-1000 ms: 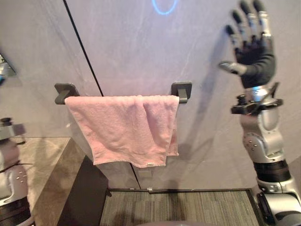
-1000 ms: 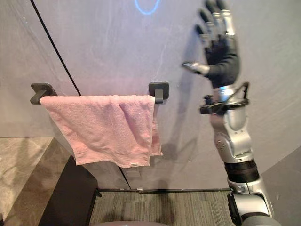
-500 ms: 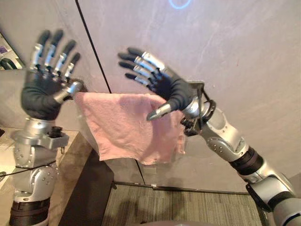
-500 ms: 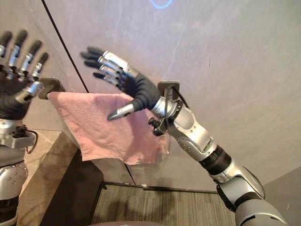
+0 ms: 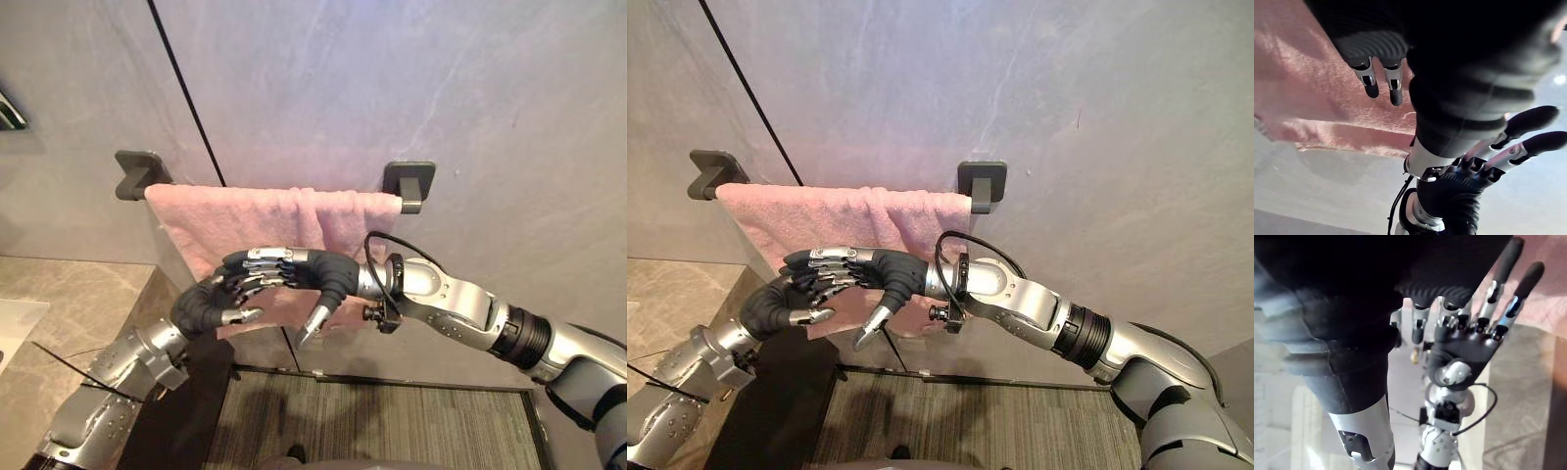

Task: Organize washtable

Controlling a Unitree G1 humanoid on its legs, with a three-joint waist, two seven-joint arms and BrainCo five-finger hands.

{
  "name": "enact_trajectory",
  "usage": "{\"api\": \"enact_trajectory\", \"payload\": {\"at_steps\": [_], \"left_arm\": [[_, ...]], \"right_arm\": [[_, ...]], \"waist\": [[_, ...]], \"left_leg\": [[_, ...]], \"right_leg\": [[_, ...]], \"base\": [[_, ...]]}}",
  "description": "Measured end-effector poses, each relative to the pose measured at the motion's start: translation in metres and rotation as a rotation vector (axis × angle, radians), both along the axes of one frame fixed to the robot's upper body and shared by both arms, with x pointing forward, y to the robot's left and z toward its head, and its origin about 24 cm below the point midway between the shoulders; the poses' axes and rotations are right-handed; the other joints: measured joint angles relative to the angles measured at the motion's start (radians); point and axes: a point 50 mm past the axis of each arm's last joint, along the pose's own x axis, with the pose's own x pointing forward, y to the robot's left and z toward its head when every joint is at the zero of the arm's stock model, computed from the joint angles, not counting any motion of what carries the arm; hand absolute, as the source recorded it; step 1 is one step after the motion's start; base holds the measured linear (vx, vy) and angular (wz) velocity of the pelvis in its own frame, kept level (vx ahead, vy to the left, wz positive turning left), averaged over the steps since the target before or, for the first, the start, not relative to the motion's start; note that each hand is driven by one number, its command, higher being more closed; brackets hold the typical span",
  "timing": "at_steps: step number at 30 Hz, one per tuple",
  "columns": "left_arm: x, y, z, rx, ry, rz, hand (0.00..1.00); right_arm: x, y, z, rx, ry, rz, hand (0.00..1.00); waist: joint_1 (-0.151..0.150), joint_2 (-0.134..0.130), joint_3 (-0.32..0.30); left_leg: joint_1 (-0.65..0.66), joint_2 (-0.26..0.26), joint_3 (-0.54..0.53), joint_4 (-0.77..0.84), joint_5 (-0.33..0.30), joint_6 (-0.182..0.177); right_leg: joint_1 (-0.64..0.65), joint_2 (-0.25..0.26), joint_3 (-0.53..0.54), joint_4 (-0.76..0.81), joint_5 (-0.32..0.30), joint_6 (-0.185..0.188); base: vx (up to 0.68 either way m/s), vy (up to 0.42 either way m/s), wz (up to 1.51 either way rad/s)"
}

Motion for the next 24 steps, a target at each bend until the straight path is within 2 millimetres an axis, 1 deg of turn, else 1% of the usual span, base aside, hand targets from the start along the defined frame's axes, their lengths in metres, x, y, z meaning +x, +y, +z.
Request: {"api": "enact_trajectory", "payload": {"at_steps": [6,11,13,17,21,24], "left_arm": [[-0.002,-0.002,-0.007,0.027,0.035,-0.030,0.00],[-0.001,0.005,-0.015,0.049,0.066,0.016,0.00],[0.000,0.007,-0.018,0.063,0.075,0.037,0.00],[0.005,0.012,-0.025,0.064,0.092,0.105,0.00],[0.014,0.014,-0.025,0.051,0.065,0.177,0.00],[0.024,0.021,-0.020,0.022,0.024,0.263,0.00]], "right_arm": [[-0.006,-0.007,-0.019,-0.021,0.070,-0.020,0.00],[-0.008,-0.011,-0.029,-0.021,0.100,-0.060,0.00],[-0.006,-0.013,-0.029,-0.012,0.090,-0.083,0.00],[0.001,-0.022,-0.023,0.028,0.068,-0.155,0.00],[0.007,-0.024,-0.020,0.069,0.053,-0.209,0.00],[0.011,-0.030,-0.021,0.098,0.061,-0.271,0.00]], "waist": [[0.001,-0.002,0.004],[0.000,-0.004,0.005],[0.001,-0.004,0.006],[-0.001,-0.007,0.010],[-0.002,-0.013,0.020],[-0.003,-0.018,0.025]], "left_leg": [[-0.009,-0.001,0.002,0.000,0.000,0.000],[-0.027,0.000,0.003,0.000,0.000,0.001],[-0.028,0.000,0.006,0.000,0.000,0.001],[-0.033,0.000,0.007,0.000,0.000,0.001],[-0.044,0.001,0.017,0.000,0.001,0.001],[-0.046,0.002,0.019,0.000,0.001,0.001]], "right_leg": [[-0.015,-0.002,0.003,0.014,-0.005,0.000],[-0.042,-0.002,0.007,0.027,-0.009,-0.001],[-0.045,-0.002,0.011,0.028,-0.009,-0.002],[-0.050,-0.001,0.015,0.028,-0.009,-0.002],[-0.068,0.000,0.020,0.030,-0.009,-0.002],[-0.072,0.001,0.022,0.030,-0.009,-0.002]], "base": [[0.00,-0.003,-0.01],[0.00,-0.002,-0.01],[0.00,-0.007,-0.04],[0.00,0.000,0.00],[-0.01,-0.009,-0.06],[0.00,-0.003,-0.01]]}}
